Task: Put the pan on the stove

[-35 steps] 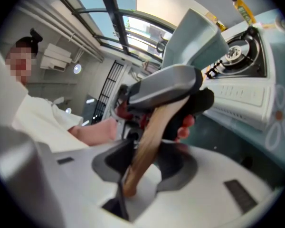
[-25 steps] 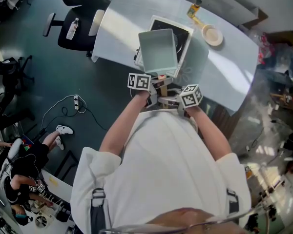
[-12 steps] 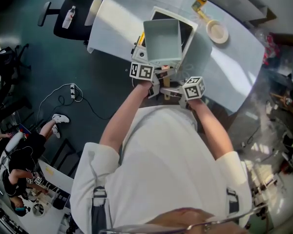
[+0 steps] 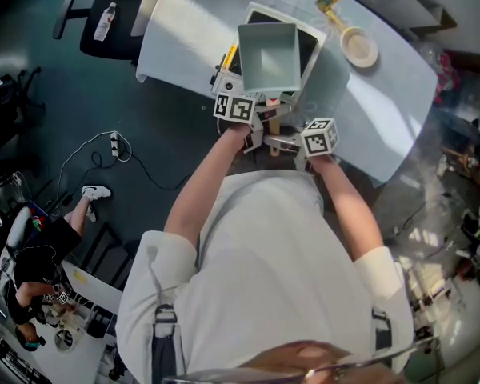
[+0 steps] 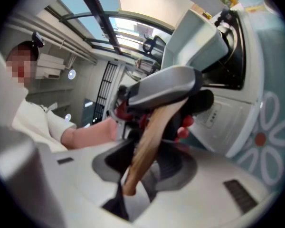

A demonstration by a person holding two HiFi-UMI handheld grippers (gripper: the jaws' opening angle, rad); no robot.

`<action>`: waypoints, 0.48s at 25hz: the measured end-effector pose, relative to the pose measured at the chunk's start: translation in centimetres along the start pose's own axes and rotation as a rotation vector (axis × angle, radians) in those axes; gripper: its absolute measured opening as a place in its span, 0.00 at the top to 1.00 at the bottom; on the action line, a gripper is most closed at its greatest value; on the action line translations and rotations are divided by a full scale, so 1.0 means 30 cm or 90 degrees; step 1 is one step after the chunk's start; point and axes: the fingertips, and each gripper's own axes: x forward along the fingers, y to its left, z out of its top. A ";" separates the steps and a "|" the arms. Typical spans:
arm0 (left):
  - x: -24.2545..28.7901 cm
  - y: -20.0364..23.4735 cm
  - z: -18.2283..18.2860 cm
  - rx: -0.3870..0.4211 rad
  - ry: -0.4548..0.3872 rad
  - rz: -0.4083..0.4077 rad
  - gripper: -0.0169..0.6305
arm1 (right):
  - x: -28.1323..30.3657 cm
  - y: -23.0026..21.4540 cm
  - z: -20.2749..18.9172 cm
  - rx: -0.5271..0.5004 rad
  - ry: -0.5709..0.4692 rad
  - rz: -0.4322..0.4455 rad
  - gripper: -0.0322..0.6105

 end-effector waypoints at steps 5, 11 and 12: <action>0.014 0.023 -0.001 0.004 0.013 -0.001 0.69 | 0.003 -0.034 0.000 -0.002 -0.006 -0.009 0.69; 0.027 0.025 0.019 0.008 0.023 -0.006 0.68 | -0.005 -0.034 0.031 0.005 -0.027 0.008 0.69; 0.028 0.025 0.020 0.009 0.026 -0.006 0.68 | -0.007 -0.032 0.034 0.008 -0.030 0.011 0.69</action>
